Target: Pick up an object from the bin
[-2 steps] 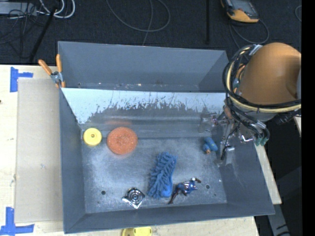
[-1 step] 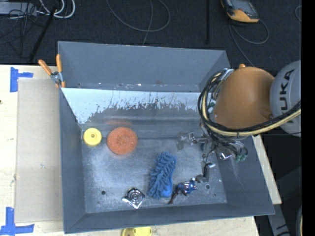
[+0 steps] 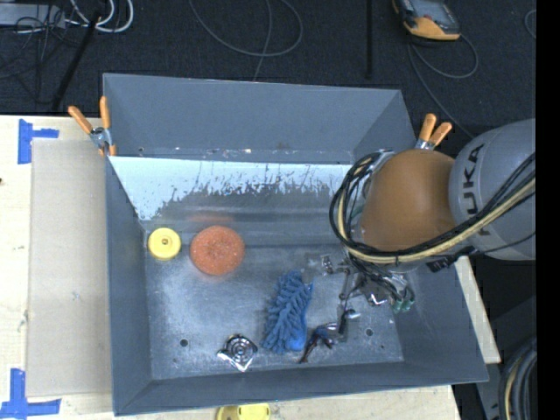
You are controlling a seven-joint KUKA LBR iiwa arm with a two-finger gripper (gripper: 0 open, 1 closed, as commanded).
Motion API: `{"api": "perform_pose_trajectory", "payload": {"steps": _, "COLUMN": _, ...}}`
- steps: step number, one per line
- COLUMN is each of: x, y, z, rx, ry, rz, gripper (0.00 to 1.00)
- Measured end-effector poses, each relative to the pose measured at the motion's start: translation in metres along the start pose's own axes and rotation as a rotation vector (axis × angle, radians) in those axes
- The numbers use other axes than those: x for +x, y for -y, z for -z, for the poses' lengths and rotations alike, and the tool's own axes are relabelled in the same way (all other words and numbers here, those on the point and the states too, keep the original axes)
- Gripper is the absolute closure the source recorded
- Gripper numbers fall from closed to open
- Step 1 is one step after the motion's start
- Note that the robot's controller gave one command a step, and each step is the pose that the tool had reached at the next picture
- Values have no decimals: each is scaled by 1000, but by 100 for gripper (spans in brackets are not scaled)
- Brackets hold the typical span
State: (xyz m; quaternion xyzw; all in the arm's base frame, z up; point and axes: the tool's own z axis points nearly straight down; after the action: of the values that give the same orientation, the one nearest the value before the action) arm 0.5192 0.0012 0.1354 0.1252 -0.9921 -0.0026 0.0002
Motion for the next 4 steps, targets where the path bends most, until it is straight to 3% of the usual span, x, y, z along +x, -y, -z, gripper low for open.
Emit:
{"api": "perform_pose_trajectory", "payload": {"steps": 1, "x": -21, "y": 9, "z": -28, "rx": 8, "ry": 0, "rz": 4, "gripper": 0}}
{"api": "perform_pose_trajectory", "payload": {"steps": 2, "x": -11, "y": -18, "z": -51, "rx": 7, "ry": 8, "rz": 60, "gripper": 0}}
{"api": "perform_pose_trajectory", "payload": {"steps": 3, "x": -18, "y": -36, "z": -60, "rx": 6, "ry": 4, "rz": 286, "gripper": 100}}
{"api": "perform_pose_trajectory", "payload": {"steps": 4, "x": -18, "y": -36, "z": -60, "rx": 6, "ry": 4, "rz": 286, "gripper": 100}}
